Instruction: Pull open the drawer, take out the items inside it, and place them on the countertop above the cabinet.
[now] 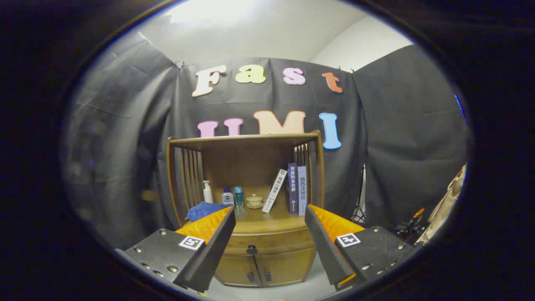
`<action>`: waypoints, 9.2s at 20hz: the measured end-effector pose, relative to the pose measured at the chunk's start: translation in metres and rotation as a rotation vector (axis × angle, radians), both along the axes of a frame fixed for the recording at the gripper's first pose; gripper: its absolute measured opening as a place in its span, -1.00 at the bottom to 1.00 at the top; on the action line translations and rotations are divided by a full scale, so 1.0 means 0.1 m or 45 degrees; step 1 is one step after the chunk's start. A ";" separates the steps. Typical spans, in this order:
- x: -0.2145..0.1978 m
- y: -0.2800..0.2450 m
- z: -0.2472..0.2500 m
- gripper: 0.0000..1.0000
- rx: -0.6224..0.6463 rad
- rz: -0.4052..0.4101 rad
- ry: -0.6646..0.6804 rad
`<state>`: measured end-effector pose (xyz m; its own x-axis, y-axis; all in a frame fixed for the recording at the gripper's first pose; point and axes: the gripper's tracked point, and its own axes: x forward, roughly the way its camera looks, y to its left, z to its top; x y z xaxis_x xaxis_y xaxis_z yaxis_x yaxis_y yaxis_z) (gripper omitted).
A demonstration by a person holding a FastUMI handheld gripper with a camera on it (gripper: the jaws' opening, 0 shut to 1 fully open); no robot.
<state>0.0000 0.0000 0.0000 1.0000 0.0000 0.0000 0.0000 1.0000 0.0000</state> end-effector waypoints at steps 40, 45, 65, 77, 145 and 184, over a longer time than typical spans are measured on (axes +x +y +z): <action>1.61 0.67 -3.01 0.98 0.003 0.120 0.281; 1.95 0.74 -3.27 0.77 -0.014 0.106 0.298; 2.13 0.70 -3.46 -0.26 -0.026 0.060 0.274; 1.31 0.58 -3.36 -0.40 -0.051 0.051 0.302; 0.96 0.58 -3.67 0.55 -0.204 0.141 1.423; 2.75 0.85 -1.44 -0.46 0.035 0.088 0.352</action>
